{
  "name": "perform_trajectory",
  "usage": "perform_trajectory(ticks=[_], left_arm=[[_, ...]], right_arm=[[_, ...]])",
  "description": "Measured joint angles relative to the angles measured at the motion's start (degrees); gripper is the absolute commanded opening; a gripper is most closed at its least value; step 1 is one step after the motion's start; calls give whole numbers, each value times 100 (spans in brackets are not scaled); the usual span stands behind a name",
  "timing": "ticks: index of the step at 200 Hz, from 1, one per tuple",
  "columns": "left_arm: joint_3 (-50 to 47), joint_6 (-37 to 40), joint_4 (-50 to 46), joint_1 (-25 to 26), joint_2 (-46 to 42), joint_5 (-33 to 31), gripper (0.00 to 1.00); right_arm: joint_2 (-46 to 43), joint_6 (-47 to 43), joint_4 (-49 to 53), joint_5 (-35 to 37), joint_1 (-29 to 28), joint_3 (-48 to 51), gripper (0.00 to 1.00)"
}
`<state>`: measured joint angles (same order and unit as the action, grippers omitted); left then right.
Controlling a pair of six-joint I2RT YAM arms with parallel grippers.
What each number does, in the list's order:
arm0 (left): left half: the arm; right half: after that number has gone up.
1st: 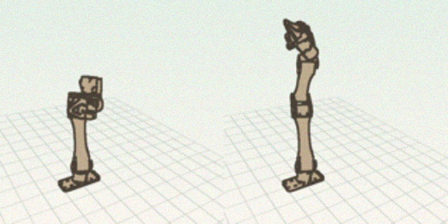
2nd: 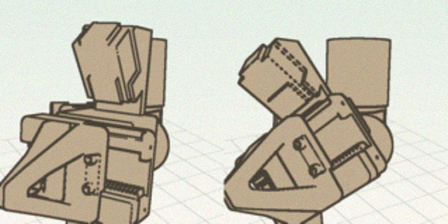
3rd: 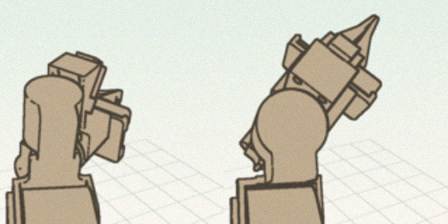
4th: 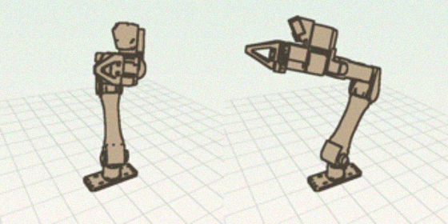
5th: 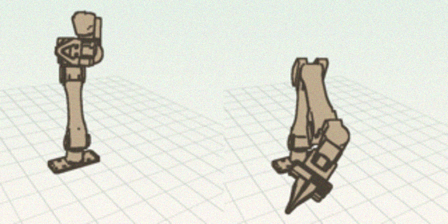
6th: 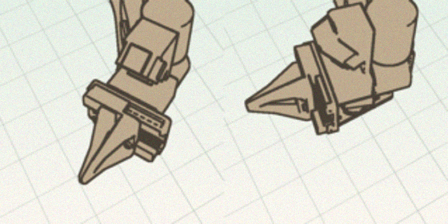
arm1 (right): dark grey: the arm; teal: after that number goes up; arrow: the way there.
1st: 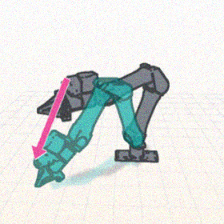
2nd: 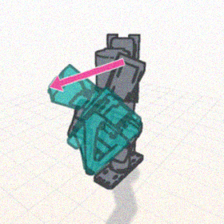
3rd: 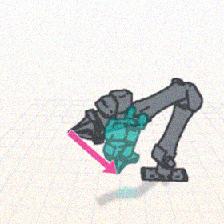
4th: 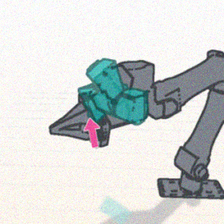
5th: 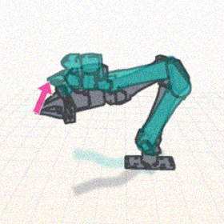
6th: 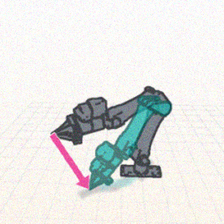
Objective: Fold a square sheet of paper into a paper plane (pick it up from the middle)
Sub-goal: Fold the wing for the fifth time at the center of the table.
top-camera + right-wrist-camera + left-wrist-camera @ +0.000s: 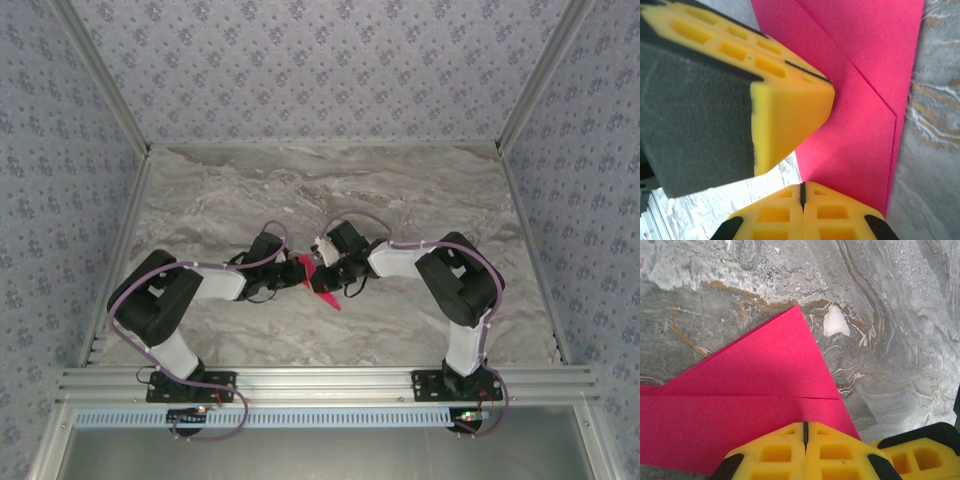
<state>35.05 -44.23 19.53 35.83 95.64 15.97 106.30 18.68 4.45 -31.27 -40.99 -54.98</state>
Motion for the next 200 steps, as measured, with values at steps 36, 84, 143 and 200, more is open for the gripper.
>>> perform_trajectory(ticks=[36,84,143,200], left_arm=[[4,-68,0,24,7,-37,0],[4,-105,2,31,11,-33,0],[4,-109,0,42,11,-11,0],[17,-103,-24,61,11,-11,0]], right_arm=[[-437,-205,28,-15,52,549,0],[-855,-173,-190,-74,151,1145,0],[-1419,114,-487,-63,225,1869,0],[-1858,363,-323,2,229,2236,0]])
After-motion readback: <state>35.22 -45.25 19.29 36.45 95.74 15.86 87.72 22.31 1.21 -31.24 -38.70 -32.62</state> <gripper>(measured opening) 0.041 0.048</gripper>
